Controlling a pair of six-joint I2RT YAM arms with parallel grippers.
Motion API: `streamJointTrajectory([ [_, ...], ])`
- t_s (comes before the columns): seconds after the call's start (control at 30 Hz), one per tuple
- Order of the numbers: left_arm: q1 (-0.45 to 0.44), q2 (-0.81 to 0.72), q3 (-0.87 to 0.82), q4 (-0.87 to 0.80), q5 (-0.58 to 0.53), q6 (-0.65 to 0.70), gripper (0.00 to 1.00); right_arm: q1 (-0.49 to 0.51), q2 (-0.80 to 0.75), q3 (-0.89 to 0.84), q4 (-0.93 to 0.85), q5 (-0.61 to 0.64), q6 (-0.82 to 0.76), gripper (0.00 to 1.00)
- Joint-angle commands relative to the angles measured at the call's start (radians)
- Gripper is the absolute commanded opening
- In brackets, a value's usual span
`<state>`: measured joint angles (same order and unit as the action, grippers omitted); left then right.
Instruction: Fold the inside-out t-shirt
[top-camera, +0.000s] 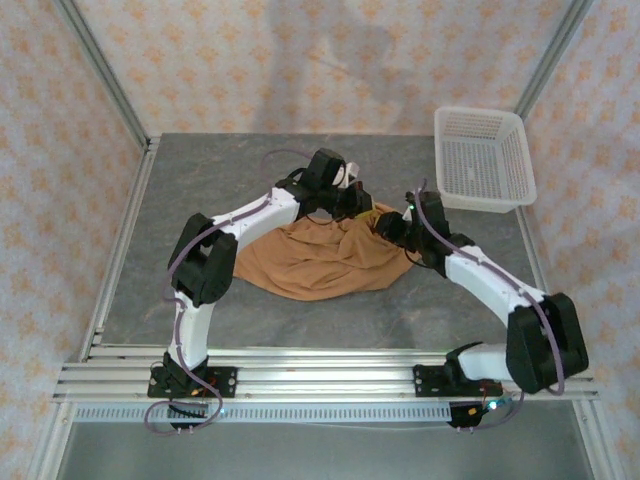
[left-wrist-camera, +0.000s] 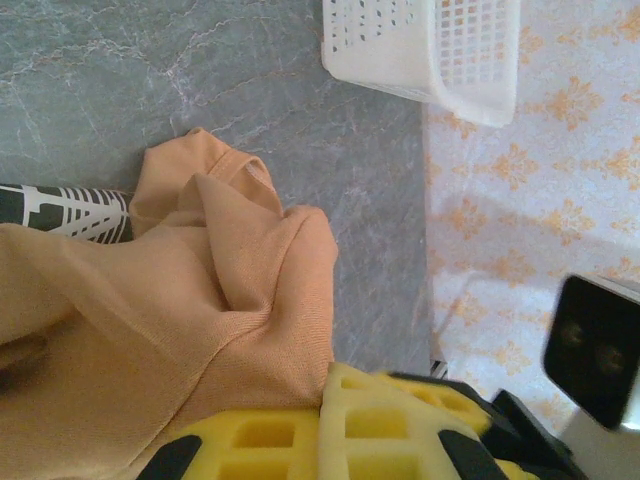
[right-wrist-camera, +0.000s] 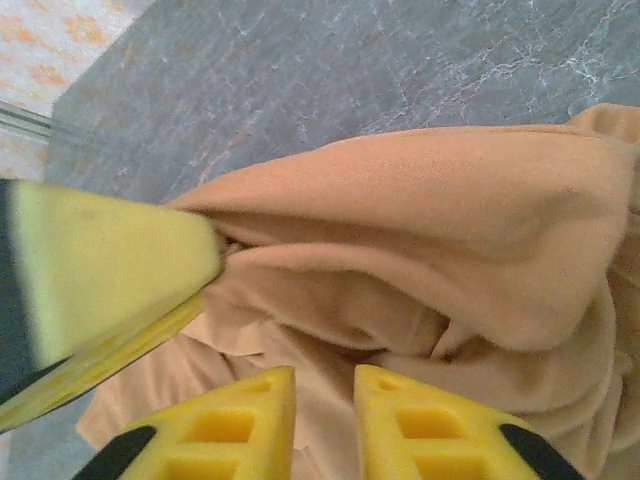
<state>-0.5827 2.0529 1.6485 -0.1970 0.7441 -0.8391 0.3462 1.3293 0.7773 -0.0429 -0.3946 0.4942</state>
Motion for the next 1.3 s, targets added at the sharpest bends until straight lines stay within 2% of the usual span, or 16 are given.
streamJointTrajectory([
  [0.0,-0.005,0.001,0.034,-0.022,-0.011,0.011,0.00,0.009,0.040,-0.003,0.099,0.052,-0.084,0.26],
  [0.1,-0.005,0.001,0.036,-0.022,-0.011,0.011,0.00,0.021,0.069,0.004,0.112,0.080,-0.115,0.27],
  [0.27,-0.003,0.004,0.040,-0.024,-0.011,0.011,0.00,0.028,0.135,0.013,0.148,0.118,-0.142,0.37],
  [0.37,-0.004,0.003,0.040,-0.024,-0.009,0.009,0.00,0.027,0.179,0.028,0.169,0.148,-0.142,0.37],
  [0.4,-0.004,0.002,0.040,-0.025,-0.009,0.009,0.00,0.028,0.189,0.037,0.171,0.159,-0.140,0.32],
  [0.47,-0.003,0.000,0.044,-0.033,-0.009,0.015,0.00,0.027,0.198,0.063,0.142,0.180,-0.135,0.13],
  [0.53,0.004,0.000,0.051,-0.048,-0.010,0.026,0.00,0.027,0.175,0.088,0.092,0.173,-0.129,0.00],
  [0.63,0.022,0.005,0.080,-0.095,-0.023,0.063,0.00,0.027,0.087,0.147,-0.065,0.117,-0.117,0.00],
  [0.73,0.038,0.029,0.136,-0.153,-0.026,0.107,0.00,0.025,0.007,0.259,-0.299,-0.014,-0.126,0.00],
  [0.9,0.040,0.057,0.200,-0.182,-0.022,0.121,0.00,0.006,-0.128,0.336,-0.448,-0.136,-0.110,0.00],
  [1.03,0.041,0.045,0.169,-0.162,-0.023,0.115,0.00,-0.004,-0.283,0.254,-0.327,-0.184,-0.072,0.00],
  [1.2,0.043,0.033,0.120,-0.138,-0.031,0.106,0.00,-0.011,-0.446,0.063,-0.120,-0.125,-0.037,0.00],
  [1.27,0.044,0.032,0.105,-0.125,-0.028,0.096,0.00,-0.013,-0.469,0.000,-0.095,-0.107,-0.025,0.00],
])
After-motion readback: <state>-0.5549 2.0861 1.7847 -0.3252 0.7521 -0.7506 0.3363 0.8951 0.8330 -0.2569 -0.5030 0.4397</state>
